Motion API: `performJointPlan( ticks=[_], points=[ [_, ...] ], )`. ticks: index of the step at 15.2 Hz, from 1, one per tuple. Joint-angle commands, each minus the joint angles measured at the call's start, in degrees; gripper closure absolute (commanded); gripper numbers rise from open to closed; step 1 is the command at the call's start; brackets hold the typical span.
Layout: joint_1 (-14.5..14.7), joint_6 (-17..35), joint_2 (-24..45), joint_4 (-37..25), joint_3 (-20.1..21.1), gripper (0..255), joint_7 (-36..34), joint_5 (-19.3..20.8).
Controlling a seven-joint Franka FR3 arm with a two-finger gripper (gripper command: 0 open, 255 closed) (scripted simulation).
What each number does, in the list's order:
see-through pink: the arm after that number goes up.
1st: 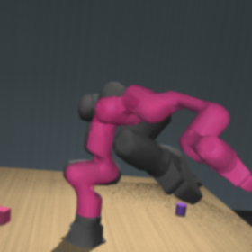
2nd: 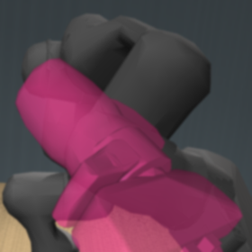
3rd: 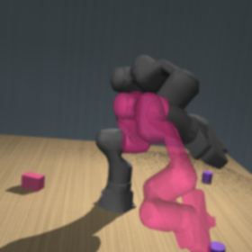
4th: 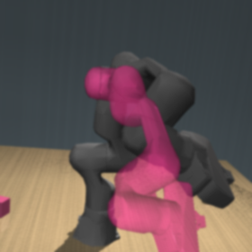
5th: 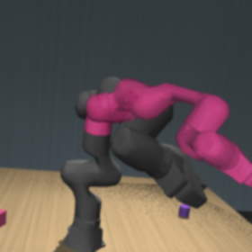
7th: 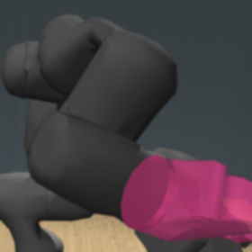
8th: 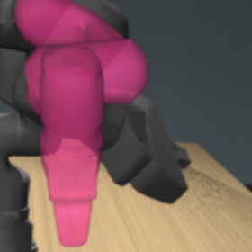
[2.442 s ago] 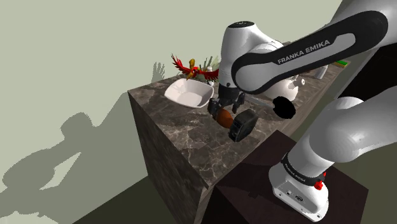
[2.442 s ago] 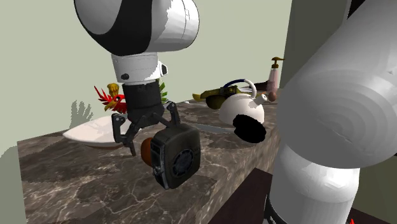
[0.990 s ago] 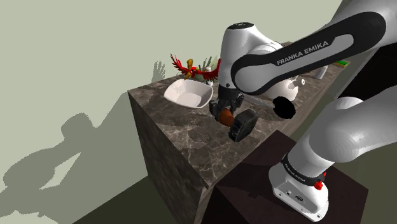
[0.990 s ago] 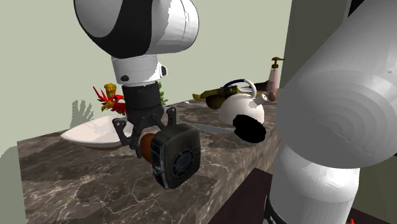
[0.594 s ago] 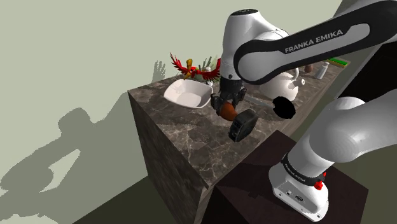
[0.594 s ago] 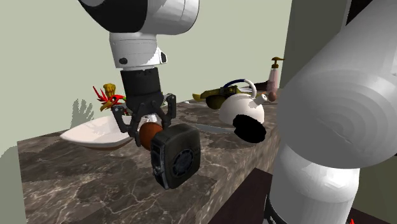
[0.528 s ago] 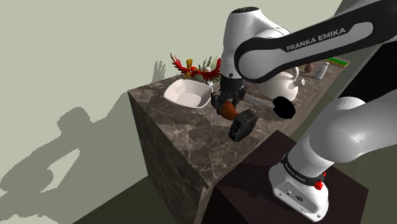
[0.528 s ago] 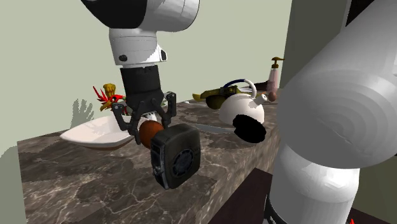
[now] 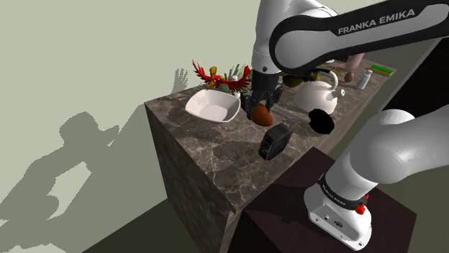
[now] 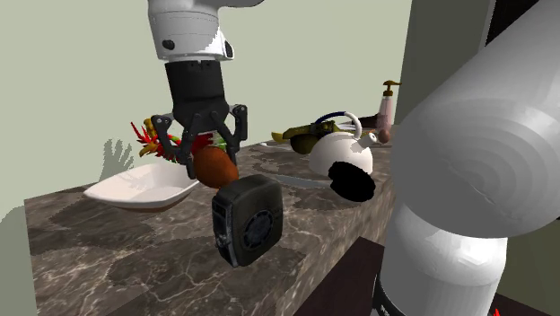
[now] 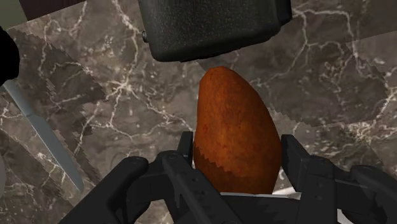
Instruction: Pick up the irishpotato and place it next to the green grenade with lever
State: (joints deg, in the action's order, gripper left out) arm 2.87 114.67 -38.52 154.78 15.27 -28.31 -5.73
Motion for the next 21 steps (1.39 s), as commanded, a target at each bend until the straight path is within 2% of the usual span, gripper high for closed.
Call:
performJointPlan(
  ticks=[1, 21],
  points=[
    [0.05, -1.78, -0.64, -1.11, -0.16, 255, 0.01, 0.05],
    [-0.6, -17.91, -2.69, -15.22, -2.22, 255, 0.81, 1.49]
  ],
)
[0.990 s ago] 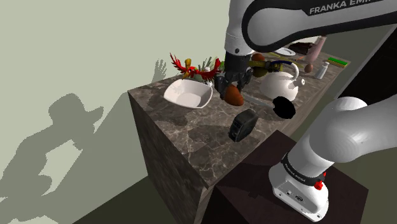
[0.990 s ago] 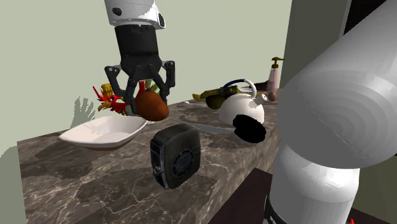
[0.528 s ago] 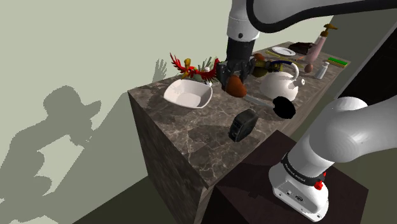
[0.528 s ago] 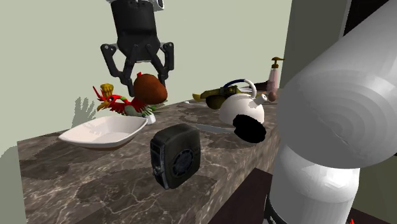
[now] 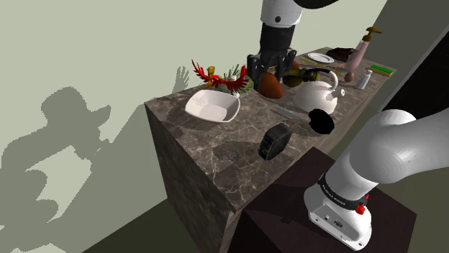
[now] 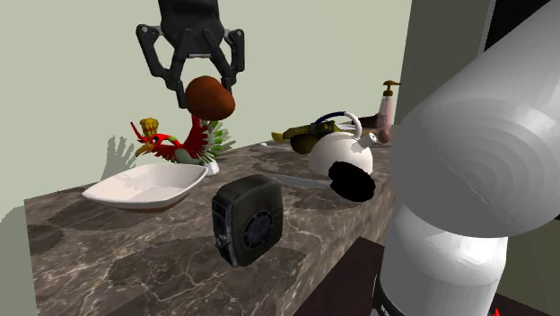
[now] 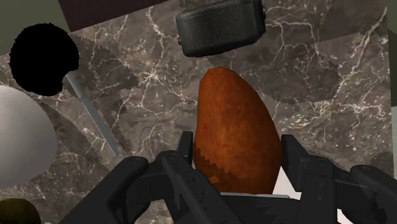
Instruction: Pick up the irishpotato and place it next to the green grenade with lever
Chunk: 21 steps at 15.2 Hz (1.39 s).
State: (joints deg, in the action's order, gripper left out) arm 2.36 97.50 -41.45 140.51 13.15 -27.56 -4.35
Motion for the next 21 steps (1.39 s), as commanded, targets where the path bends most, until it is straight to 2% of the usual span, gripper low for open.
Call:
performJointPlan(
  ticks=[1, 2, 11, 21],
  points=[
    [-0.13, -1.48, 0.29, -1.76, -0.17, 255, 0.09, 0.19],
    [-0.16, -2.01, 0.34, -2.33, -0.23, 255, 0.11, 0.24],
    [-5.12, -1.56, -2.48, 0.56, -11.66, 255, 12.74, 8.11],
    [-10.67, 1.21, 1.63, -2.43, -24.28, 255, 26.52, 16.51]
  ],
)
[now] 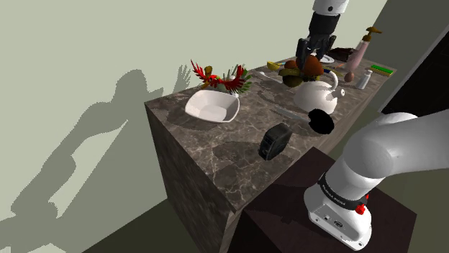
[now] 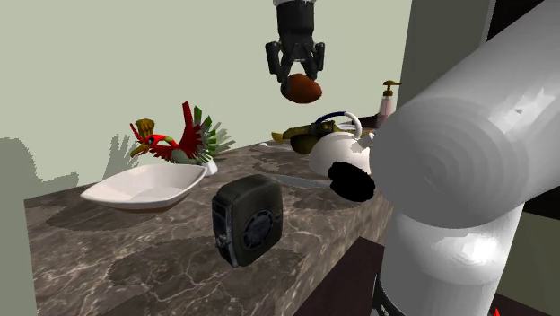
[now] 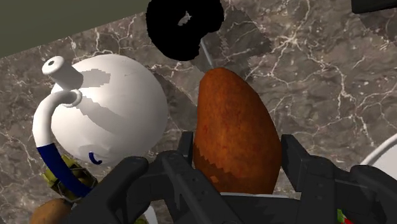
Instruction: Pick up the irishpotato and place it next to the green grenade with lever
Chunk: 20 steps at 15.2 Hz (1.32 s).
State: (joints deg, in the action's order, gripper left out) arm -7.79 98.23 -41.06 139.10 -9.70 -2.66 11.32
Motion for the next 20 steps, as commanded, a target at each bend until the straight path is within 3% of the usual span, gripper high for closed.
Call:
performJointPlan(
  ticks=[1, 11, 16, 20],
  points=[
    [-0.93, 0.85, 2.04, -1.67, -2.71, 255, 2.97, 1.52],
    [-3.52, 4.82, 13.35, -11.61, -15.21, 255, 16.79, 5.08],
    [-3.75, 6.59, 21.22, -18.84, -21.65, 255, 24.44, 3.79],
    [-3.89, 7.58, 28.86, -25.76, -26.91, 255, 31.38, 0.53]
  ],
)
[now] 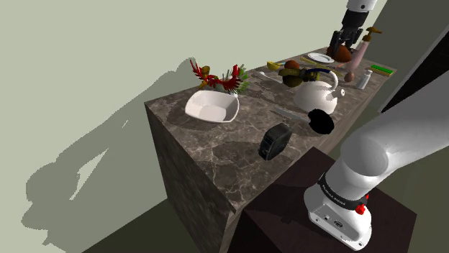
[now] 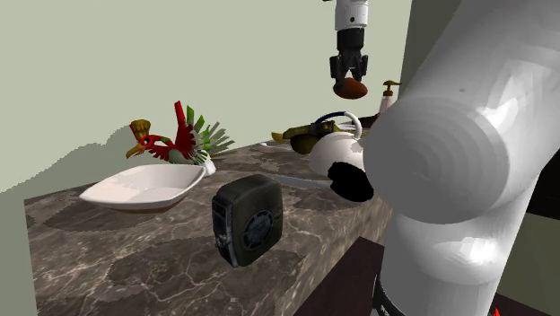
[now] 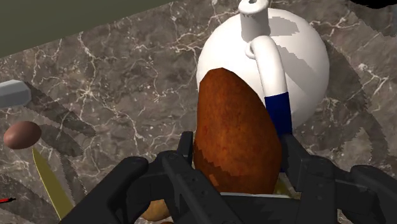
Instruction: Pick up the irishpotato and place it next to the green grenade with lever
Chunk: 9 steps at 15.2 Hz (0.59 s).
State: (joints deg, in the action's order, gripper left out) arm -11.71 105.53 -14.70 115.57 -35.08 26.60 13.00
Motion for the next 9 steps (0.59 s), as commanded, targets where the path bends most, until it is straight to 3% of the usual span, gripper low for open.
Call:
performJointPlan(
  ticks=[1, 5, 9],
  points=[
    [-0.09, 0.43, 4.65, -4.15, -2.83, 255, 4.02, -2.34],
    [-1.67, 0.29, 14.39, -12.66, -7.47, 255, 12.23, -8.88],
    [-6.38, -1.68, 25.57, -23.0, -9.95, 255, 20.59, -17.42]
  ],
)
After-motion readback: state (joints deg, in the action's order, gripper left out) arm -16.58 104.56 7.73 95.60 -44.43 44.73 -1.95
